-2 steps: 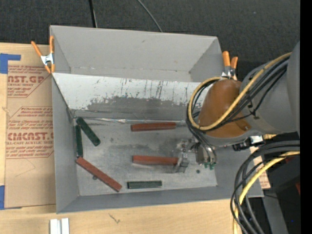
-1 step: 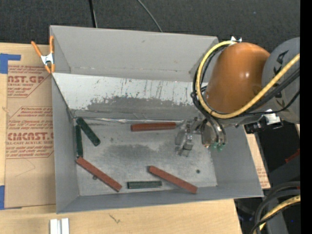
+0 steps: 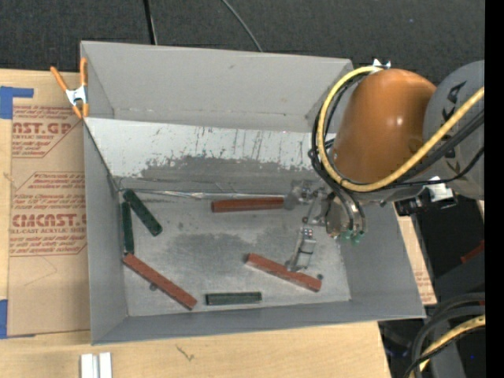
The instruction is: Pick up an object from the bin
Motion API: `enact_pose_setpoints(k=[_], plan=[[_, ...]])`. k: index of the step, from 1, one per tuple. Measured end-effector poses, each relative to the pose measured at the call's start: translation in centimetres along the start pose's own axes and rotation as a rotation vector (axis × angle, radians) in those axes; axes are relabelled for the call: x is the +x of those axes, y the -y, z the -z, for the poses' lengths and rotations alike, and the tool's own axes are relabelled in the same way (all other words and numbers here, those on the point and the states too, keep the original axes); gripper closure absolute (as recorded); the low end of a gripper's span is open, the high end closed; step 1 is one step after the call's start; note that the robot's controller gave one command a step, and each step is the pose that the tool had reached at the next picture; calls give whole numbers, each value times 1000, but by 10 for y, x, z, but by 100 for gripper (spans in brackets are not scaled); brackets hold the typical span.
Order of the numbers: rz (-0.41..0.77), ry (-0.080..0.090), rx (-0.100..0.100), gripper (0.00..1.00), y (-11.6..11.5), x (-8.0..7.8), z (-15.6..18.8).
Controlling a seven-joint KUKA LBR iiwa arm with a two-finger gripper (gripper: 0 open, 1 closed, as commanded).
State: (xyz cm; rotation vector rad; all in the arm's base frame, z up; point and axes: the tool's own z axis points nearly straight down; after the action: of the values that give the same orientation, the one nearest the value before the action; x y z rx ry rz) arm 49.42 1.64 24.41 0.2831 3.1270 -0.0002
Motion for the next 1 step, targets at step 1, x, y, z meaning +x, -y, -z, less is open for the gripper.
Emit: enact_pose_setpoints(k=[1], plan=[[0,0,0,0,0,0,0]])
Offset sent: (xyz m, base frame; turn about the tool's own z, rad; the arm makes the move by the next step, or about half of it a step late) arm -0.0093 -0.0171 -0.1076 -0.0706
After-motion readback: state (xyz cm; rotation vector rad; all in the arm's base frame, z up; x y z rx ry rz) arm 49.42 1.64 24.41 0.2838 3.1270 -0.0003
